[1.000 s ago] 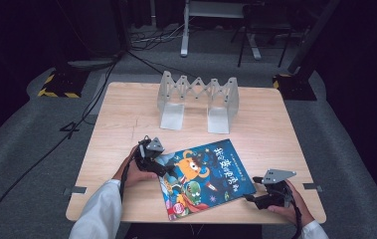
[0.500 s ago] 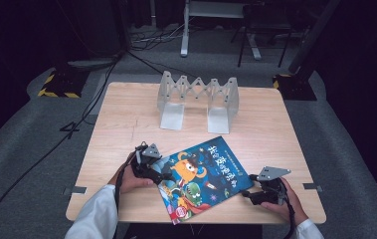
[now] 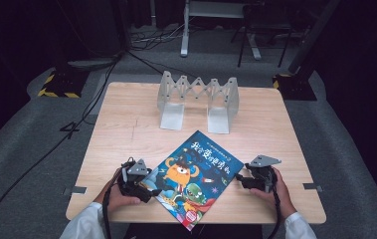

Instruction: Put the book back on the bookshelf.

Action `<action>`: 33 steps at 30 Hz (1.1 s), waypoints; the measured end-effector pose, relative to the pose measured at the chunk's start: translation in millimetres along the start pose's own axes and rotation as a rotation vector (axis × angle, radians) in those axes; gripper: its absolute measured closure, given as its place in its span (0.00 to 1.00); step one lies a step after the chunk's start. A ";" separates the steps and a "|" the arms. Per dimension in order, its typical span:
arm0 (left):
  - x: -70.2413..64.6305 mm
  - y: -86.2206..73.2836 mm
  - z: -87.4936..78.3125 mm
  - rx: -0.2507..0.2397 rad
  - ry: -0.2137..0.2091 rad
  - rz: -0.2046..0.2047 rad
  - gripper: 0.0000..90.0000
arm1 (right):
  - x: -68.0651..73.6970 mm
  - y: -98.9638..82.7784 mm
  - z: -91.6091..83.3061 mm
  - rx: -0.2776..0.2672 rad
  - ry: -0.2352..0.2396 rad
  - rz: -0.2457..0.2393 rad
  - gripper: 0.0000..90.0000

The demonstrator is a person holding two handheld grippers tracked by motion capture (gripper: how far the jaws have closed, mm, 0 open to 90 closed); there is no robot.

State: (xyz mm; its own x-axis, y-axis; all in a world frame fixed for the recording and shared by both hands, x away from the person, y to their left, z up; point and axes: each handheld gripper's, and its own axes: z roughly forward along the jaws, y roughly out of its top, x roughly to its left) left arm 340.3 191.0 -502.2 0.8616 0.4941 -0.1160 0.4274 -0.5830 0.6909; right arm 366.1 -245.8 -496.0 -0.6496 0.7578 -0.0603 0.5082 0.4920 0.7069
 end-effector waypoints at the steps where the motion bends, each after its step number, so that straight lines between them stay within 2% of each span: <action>1: -2.6 -2.3 -1.6 0.000 0.000 -0.003 0.15 | 1.5 1.3 1.0 -0.001 -0.011 0.001 0.46; 3: -5.2 -5.0 -3.4 -0.004 0.000 -0.002 0.15 | 5.7 1.8 1.0 -0.001 0.001 -0.007 0.47; 6: -9.9 -10.0 -6.9 -0.008 0.004 -0.005 0.15 | 15.8 0.0 -1.2 0.001 0.055 -0.026 0.47; 7: -11.9 -11.4 -7.9 -0.003 0.010 0.003 0.15 | 15.8 0.0 -1.2 0.001 0.055 -0.026 0.47; 8: -15.9 -13.0 -8.4 0.002 0.029 0.023 0.16 | 21.4 -0.3 -2.7 0.003 0.065 -0.044 0.47; 9: -18.4 -13.7 -8.4 0.003 0.033 0.023 0.16 | 29.1 -0.3 -4.2 0.006 0.077 -0.075 0.47; 11: -21.8 -13.8 -9.0 0.008 0.029 0.013 0.16 | 37.9 1.8 -3.6 0.005 0.076 -0.101 0.49; 14: -22.6 -14.3 -9.8 0.006 0.010 0.010 0.16 | 36.5 4.5 -1.5 0.011 0.071 -0.094 0.48; 16: -24.4 -14.4 -9.8 0.005 -0.007 0.008 0.16 | 31.9 6.7 2.3 0.011 0.076 -0.064 0.47; 18: -26.0 -13.8 -8.7 0.000 -0.014 0.009 0.16 | 29.8 9.0 5.1 0.008 0.071 -0.062 0.47; 19: -28.7 -13.3 -6.8 -0.006 -0.021 0.014 0.16 | 27.3 13.7 9.3 0.010 0.051 -0.068 0.47; 22: -30.9 -12.5 -5.5 -0.005 -0.023 0.018 0.15 | 24.7 19.1 14.6 0.010 0.036 -0.066 0.47; 23: -33.1 -11.5 -4.2 0.000 -0.021 0.033 0.15 | 22.0 22.5 17.8 0.015 0.032 -0.061 0.47; 24: -35.1 -10.6 -3.0 0.004 -0.014 0.042 0.15 | 13.6 31.3 26.9 0.025 0.030 -0.023 0.47; 26: -38.7 -8.6 -0.4 0.011 -0.007 0.053 0.15 | 11.5 33.2 29.1 0.024 0.023 -0.019 0.47; 27: -42.7 -6.7 2.6 0.012 -0.007 0.056 0.14 | 8.6 35.9 32.9 0.015 -0.005 -0.005 0.48; 28: -44.0 -5.7 3.6 0.013 -0.006 0.059 0.13 | 8.1 35.8 33.1 0.012 -0.010 -0.003 0.48; 30: -45.1 -5.0 4.4 0.011 -0.014 0.049 0.13 | 7.6 35.0 32.1 0.015 -0.006 -0.001 0.48; 33: -49.6 -1.8 8.4 0.002 -0.051 0.052 0.14 | 9.0 28.3 23.8 0.031 0.029 -0.014 0.45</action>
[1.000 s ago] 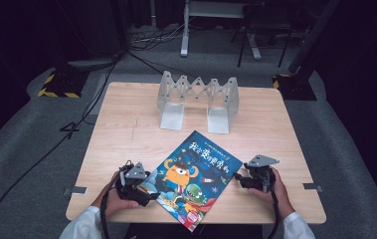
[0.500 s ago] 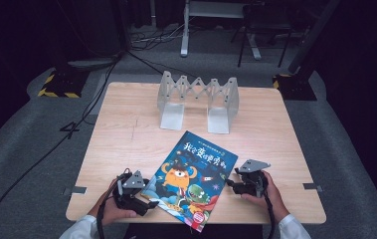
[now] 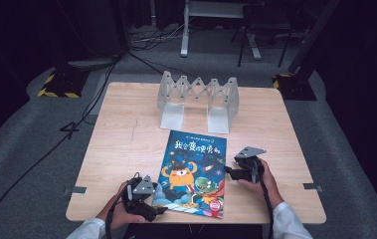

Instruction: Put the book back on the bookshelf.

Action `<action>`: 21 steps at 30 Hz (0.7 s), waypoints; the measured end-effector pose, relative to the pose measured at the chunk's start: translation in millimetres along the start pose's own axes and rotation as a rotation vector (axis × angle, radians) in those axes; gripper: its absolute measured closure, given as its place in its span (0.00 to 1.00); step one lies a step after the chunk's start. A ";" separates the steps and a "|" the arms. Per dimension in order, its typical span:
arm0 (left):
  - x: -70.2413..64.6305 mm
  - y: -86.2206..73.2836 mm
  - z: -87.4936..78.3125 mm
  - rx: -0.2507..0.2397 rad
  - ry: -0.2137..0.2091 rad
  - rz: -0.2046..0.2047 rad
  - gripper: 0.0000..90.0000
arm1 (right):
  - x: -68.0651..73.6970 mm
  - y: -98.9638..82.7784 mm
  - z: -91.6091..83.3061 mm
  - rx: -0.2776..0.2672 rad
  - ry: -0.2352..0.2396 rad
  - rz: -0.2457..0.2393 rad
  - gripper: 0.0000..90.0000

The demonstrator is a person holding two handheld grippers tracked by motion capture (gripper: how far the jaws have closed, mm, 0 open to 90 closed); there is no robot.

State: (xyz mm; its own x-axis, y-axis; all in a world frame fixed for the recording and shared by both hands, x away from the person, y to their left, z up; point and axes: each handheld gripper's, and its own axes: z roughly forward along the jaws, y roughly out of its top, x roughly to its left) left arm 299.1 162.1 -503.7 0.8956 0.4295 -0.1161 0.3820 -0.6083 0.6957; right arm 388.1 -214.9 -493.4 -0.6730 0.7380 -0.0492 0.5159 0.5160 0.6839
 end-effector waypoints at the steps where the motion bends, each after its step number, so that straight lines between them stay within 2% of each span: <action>1: -4.4 3.6 4.1 0.000 -0.011 0.010 0.14 | 2.1 -6.5 -6.3 0.001 0.015 -0.016 0.45; 3: -6.7 5.4 6.2 0.000 -0.014 0.022 0.16 | 2.7 -10.4 -10.1 0.007 0.028 -0.012 0.44; 6: -12.0 10.2 12.1 0.002 -0.016 0.036 0.16 | 4.0 -20.3 -22.4 0.044 0.059 -0.012 0.40; 9: -14.3 10.8 13.3 0.004 -0.001 0.054 0.16 | 8.6 -30.1 -33.8 0.064 0.077 -0.032 0.39; 13: -12.1 5.2 7.6 -0.002 0.000 0.045 0.19 | 16.9 -38.3 -44.8 0.096 0.092 -0.054 0.37; 15: -6.6 -0.8 0.8 -0.009 0.001 0.025 0.19 | 23.2 -40.3 -50.9 0.138 0.112 -0.085 0.35; 21: 2.8 -8.7 -8.6 -0.008 0.046 -0.006 0.19 | 31.9 -41.7 -58.0 0.201 0.124 -0.105 0.34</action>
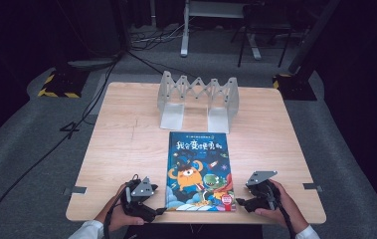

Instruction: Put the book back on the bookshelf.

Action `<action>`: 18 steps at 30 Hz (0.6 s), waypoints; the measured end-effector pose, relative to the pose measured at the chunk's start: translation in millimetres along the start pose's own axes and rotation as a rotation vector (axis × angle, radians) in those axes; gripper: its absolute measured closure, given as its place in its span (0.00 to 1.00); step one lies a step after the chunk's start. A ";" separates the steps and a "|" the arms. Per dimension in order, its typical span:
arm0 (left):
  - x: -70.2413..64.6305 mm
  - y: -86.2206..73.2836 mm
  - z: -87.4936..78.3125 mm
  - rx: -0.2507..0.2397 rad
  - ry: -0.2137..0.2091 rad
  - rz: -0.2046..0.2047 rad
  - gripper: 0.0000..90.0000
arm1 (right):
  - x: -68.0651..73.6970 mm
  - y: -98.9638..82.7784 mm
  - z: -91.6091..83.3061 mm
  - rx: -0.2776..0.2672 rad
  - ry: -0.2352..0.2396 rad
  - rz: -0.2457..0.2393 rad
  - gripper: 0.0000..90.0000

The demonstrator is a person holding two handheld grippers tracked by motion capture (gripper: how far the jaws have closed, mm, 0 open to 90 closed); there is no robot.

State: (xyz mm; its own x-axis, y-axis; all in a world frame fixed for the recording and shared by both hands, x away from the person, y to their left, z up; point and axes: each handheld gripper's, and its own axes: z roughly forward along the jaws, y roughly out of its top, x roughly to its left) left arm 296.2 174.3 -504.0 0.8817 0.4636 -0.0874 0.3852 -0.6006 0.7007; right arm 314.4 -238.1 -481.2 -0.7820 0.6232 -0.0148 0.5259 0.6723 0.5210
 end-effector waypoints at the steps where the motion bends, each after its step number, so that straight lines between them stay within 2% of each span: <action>1: 1.3 -0.1 -0.3 -0.001 0.010 -0.005 0.19 | 1.7 -0.3 -0.9 0.011 0.004 -0.006 0.34; 3: 0.0 1.3 1.6 0.003 0.028 0.002 0.19 | 7.9 -0.8 -3.3 0.041 0.020 -0.025 0.35; 4: -3.3 3.5 4.4 0.018 0.057 0.028 0.19 | 10.8 -0.9 -4.5 0.053 0.030 -0.038 0.35; 7: -5.4 6.5 8.0 0.023 0.055 0.031 0.16 | 18.9 0.2 -5.7 0.083 0.043 -0.062 0.37; 12: -6.3 6.8 9.1 0.021 0.059 0.026 0.15 | 21.2 3.1 -7.4 0.129 0.044 -0.062 0.39; 13: -8.1 8.3 11.0 0.024 0.059 0.028 0.13 | 24.6 3.8 -8.8 0.160 0.055 -0.086 0.39; 15: -9.3 9.1 12.1 0.025 0.055 0.028 0.12 | 26.5 4.0 -9.2 0.170 0.055 -0.094 0.40; 17: -10.2 10.6 13.6 0.030 0.050 0.036 0.11 | 28.2 5.0 -9.4 0.178 0.053 -0.096 0.43; 18: -10.2 11.5 14.6 0.030 0.048 0.041 0.10 | 28.7 7.3 -9.0 0.183 0.048 -0.091 0.47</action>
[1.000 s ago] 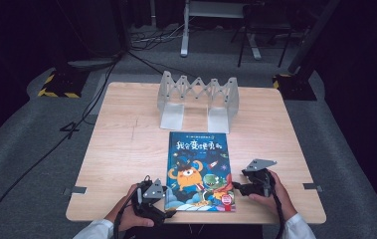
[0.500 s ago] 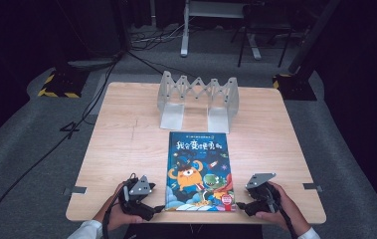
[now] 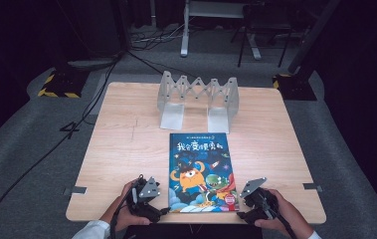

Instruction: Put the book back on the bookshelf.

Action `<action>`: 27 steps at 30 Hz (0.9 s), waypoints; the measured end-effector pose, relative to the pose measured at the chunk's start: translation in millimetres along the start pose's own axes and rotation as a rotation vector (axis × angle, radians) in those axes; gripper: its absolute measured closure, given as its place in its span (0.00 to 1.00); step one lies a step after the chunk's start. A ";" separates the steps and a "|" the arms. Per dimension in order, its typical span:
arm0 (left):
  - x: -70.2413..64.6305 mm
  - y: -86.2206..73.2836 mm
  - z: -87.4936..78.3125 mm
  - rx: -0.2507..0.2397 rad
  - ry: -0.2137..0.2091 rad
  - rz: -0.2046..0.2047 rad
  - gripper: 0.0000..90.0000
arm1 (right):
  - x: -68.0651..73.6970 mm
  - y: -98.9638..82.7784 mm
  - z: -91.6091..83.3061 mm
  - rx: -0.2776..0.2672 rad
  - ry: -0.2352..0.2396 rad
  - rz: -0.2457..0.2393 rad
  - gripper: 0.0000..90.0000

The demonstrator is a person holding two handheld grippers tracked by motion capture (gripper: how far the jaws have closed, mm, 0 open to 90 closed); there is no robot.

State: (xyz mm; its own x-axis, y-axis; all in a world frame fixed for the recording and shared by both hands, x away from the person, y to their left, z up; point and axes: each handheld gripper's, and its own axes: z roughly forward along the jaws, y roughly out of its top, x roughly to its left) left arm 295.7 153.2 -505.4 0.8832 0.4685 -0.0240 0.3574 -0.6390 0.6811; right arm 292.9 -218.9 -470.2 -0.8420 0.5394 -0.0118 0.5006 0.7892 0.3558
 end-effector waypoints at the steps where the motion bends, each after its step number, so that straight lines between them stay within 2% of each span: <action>1: 0.0 0.0 0.0 0.000 0.000 0.000 0.10 | 0.0 0.0 0.0 0.000 0.000 0.000 0.47; 7: -0.4 0.1 0.2 0.002 0.000 -0.003 0.10 | 6.2 9.4 2.4 -0.004 0.001 0.002 0.57; 12: 0.0 0.1 0.3 0.001 -0.003 0.001 0.10 | 8.1 4.9 2.6 -0.056 -0.002 0.008 0.61; 15: 0.2 0.2 0.4 0.001 -0.004 0.002 0.10 | 8.5 4.7 2.5 -0.057 -0.004 0.011 0.62; 17: 0.3 0.2 0.4 0.001 -0.005 0.002 0.10 | 7.2 5.9 0.4 -0.010 0.003 -0.005 0.64; 18: 0.5 0.3 0.5 -0.001 -0.007 0.004 0.10 | 7.2 5.9 0.4 -0.010 0.003 -0.005 0.64; 19: 0.8 0.5 0.5 -0.001 -0.009 0.003 0.10 | 5.6 6.9 -0.7 0.024 0.004 -0.009 0.64; 20: 0.8 0.6 0.5 0.000 -0.008 0.003 0.10 | 1.5 10.7 -2.1 0.103 0.013 -0.033 0.65; 22: 0.8 0.5 0.6 -0.001 -0.009 0.002 0.10 | 1.4 12.8 -1.8 0.123 0.015 -0.041 0.66; 25: 0.6 0.4 0.6 -0.001 -0.008 0.003 0.10 | 2.8 21.7 -0.2 0.183 0.024 -0.091 0.72; 27: 0.6 0.4 0.6 -0.002 -0.007 0.003 0.10 | 2.0 25.3 0.8 0.192 0.030 -0.099 0.75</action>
State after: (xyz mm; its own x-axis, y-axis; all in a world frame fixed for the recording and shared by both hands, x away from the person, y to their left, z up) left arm 296.5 152.9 -505.6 0.8865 0.4620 -0.0272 0.3542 -0.6395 0.6824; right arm 304.0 -197.6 -461.9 -0.8931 0.4497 -0.0090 0.4418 0.8810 0.1694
